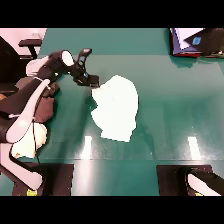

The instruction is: Fold the shirts.

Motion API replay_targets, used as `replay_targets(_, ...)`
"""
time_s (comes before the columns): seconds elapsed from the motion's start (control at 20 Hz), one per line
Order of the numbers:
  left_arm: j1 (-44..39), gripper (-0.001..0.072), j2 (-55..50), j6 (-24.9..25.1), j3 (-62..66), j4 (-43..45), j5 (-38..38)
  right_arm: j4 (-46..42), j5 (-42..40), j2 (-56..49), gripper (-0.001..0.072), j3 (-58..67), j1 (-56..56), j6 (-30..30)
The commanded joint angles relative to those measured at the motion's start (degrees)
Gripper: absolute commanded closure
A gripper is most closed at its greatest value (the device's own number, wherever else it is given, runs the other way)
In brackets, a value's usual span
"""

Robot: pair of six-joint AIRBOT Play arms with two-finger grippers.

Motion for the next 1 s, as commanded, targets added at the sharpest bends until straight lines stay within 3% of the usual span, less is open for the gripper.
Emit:
replay_targets(0.0, 0.4, 0.009, -4.8, -0.1, 0.0, -2.2, -1.1, -0.1, 7.6, -4.7, 0.0347, 0.0, 0.0, 1.4)
replay_targets(0.1, 0.4, 0.0113, -4.8, -0.1, 0.1, -2.1, -1.0, -2.3, 10.4, -7.3, 0.0347, -0.1, 0.0, 2.6)
replay_targets(0.2, 0.4, 0.0522, -4.8, -0.1, 0.1, -1.9, -1.7, -4.4, 11.2, -8.6, 0.0346, -2.9, 0.0, 3.7)
replay_targets(0.25, 0.4, 0.0667, -4.8, 0.4, 0.1, -1.9, -1.6, -4.4, 10.3, -8.5, 0.0347, -6.5, 0.0, 3.9)
replay_targets(0.4, 1.9, 0.0673, -3.8, 0.8, 3.4, -1.3, -2.6, -4.4, 6.5, -7.2, 0.0345, -21.1, 0.3, 5.0)
replay_targets(0.45, 2.4, 0.0674, -2.7, 0.8, 4.8, -1.2, -2.7, -4.3, 4.3, -7.0, 0.0311, -27.2, 0.8, 5.0)
replay_targets(0.5, 2.6, 0.0673, -1.9, 1.0, 6.1, -1.1, -2.8, -3.5, 2.1, -7.3, 0.0203, -32.5, 1.8, 5.0)
replay_targets(0.55, 2.6, 0.0674, -1.1, 1.5, 7.3, -0.4, -2.8, -1.4, -0.8, -8.2, 0.0192, -37.7, 3.5, 5.0)
replay_targets(0.8, 2.6, 0.0673, 0.3, 1.8, 9.1, -0.3, -3.3, 15.0, -17.1, -16.5, 0.0212, -47.7, 16.0, -0.7)
replay_targets(0.95, 2.6, 0.0673, 0.3, 1.8, 9.1, -0.2, -3.5, 15.6, -21.2, -22.6, 0.0263, -43.4, 22.6, -0.7)
